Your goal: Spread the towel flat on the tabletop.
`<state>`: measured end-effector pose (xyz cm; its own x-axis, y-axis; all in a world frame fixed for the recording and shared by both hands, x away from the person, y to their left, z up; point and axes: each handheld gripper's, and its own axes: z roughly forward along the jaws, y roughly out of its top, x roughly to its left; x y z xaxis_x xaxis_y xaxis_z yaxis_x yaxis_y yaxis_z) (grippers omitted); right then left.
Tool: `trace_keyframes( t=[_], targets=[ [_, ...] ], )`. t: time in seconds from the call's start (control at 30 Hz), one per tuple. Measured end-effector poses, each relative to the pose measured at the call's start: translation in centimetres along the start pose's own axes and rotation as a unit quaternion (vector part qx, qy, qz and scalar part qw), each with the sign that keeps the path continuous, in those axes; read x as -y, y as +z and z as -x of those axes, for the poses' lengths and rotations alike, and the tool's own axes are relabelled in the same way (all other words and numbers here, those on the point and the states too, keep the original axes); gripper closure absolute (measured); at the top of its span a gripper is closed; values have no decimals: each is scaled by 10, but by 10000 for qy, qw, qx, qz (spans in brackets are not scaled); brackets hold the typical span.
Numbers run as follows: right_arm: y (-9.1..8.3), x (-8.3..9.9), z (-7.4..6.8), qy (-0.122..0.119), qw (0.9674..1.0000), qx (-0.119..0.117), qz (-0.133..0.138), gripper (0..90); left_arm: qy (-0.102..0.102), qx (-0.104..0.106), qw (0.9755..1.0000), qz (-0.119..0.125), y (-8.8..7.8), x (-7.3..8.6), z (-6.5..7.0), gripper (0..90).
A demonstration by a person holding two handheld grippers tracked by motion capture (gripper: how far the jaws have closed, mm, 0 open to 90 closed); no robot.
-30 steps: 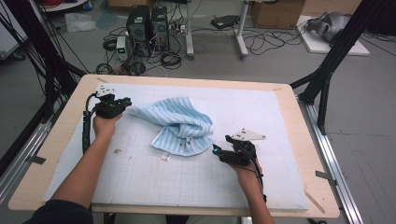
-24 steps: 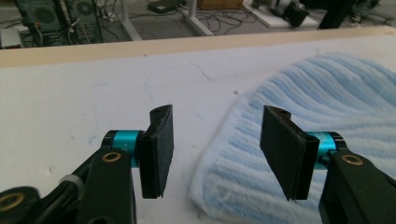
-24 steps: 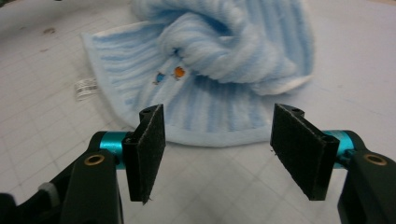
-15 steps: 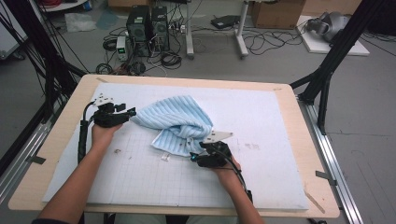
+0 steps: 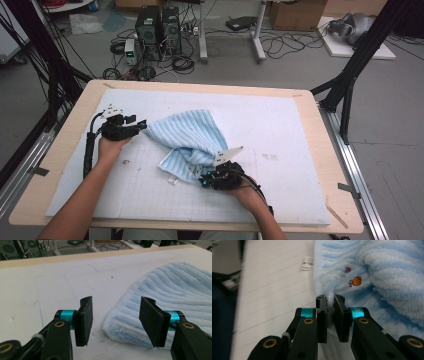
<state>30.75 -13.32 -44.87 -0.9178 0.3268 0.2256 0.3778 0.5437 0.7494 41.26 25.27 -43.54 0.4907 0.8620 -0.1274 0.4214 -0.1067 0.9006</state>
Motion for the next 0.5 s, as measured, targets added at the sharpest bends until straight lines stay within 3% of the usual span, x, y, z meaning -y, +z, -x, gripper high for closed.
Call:
trace_keyframes(
  t=[0.1,0.17,0.2,0.33,0.4,0.43,0.47,0.5],
  targets=[
    [-5,4,-10,-102,9987,-494,-11,819,13,106,9999,-92,2,3,3,448],
    [-7,6,-16,-161,9981,-600,-29,806,64,248,9994,-212,5,4,8,444],
    [-8,7,-16,-204,9982,-567,-64,782,140,310,9990,-274,7,5,12,442],
    [-14,10,-12,73,9990,-430,130,620,598,437,9955,-594,20,9,30,381],
    [-18,10,-9,193,9989,-291,309,561,1005,309,9908,-849,25,9,39,361],
    [-19,10,-8,238,9990,-186,335,526,1215,295,9870,-1009,28,9,43,361],
    [-18,9,-7,226,9992,7,318,519,1347,281,9842,-1118,30,9,45,366],
    [-17,9,-7,197,9994,106,246,519,1372,327,9835,-1133,30,9,46,395]
  ],
)
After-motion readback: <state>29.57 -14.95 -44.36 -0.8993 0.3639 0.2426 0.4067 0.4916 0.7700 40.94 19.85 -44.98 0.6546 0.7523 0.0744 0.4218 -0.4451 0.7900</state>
